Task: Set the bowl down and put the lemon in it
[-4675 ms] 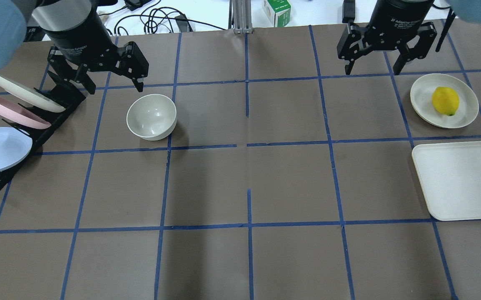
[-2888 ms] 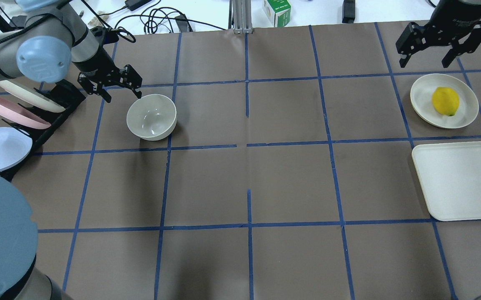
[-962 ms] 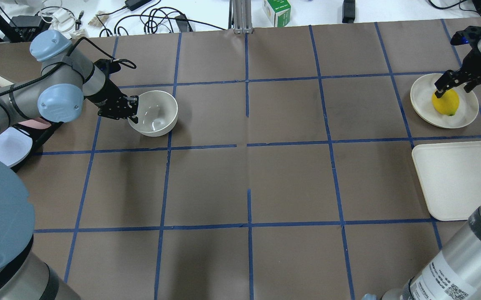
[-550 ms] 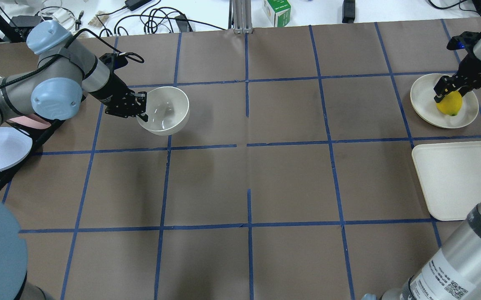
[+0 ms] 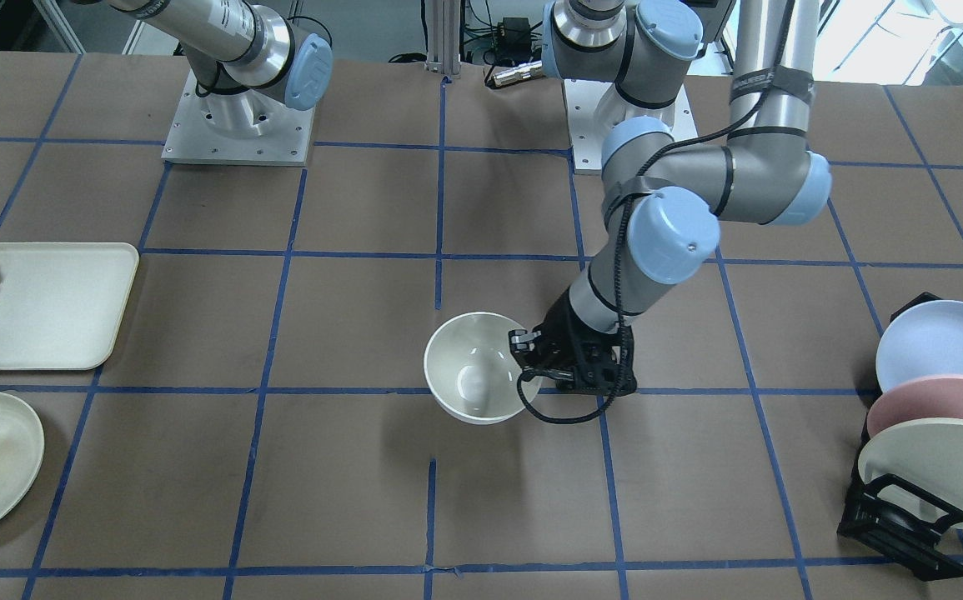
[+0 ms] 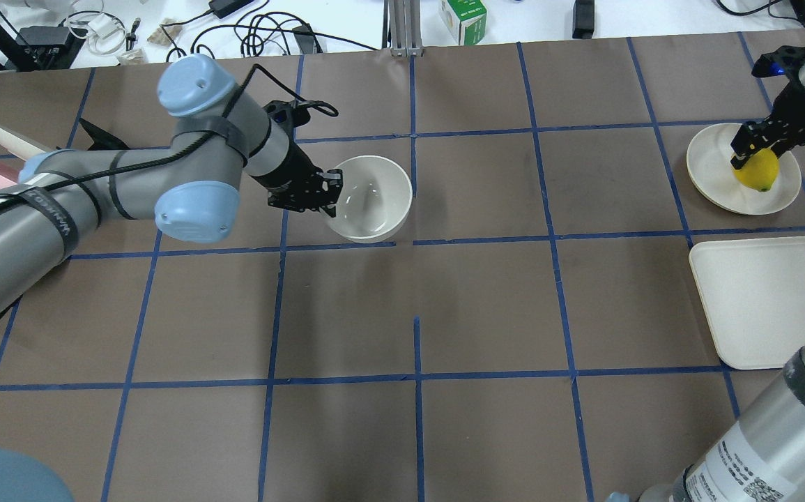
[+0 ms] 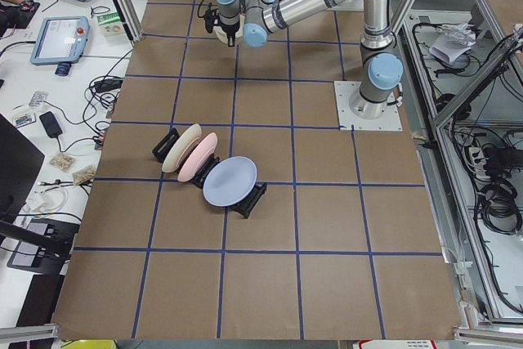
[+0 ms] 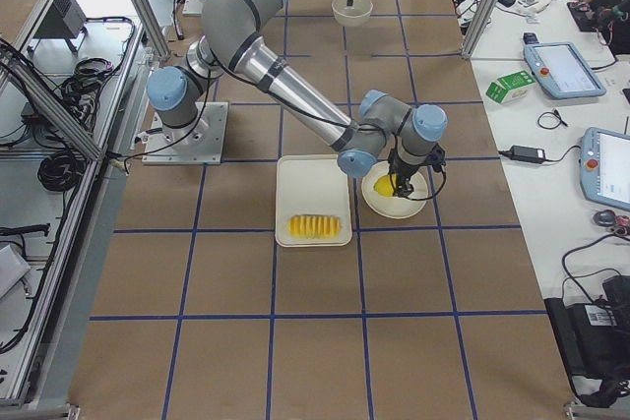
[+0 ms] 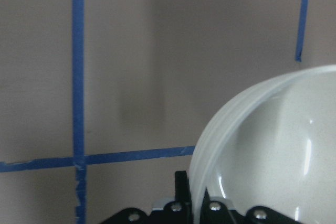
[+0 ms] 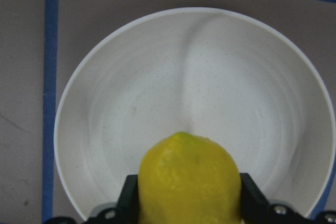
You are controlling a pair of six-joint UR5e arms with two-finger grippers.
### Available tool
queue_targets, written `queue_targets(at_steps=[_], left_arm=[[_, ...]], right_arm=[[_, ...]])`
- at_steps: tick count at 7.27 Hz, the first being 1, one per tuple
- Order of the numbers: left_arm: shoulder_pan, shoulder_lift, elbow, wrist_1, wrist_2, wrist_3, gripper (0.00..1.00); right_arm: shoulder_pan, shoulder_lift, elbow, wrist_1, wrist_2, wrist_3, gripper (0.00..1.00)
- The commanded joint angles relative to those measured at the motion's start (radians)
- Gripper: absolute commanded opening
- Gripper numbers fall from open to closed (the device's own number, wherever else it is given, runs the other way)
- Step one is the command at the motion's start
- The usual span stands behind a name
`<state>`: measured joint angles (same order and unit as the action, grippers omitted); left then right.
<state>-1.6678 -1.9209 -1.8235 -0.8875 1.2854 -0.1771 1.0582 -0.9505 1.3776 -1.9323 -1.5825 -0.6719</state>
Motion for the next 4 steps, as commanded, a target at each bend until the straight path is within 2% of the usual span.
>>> queue_targets(at_steps=[1,2,4], left_arm=[[-0.07,-0.064,-0.029,0.131,0.008,-0.08,0.0],[-0.076,-0.075,-0.037,0.168,0.008,-0.078,0.0],[-0.076,-0.086,-0.037,0.17,0.009,-0.073,0.0]], right_arm=[[0.04,-0.065,-0.005,0.07,0.003,0.011,0.0],[0.077,-0.095,-0.005,0.122,0.003,0.055,0.0],[0.149,-0.157,-0.002,0.211,0.057,0.176,0.0]])
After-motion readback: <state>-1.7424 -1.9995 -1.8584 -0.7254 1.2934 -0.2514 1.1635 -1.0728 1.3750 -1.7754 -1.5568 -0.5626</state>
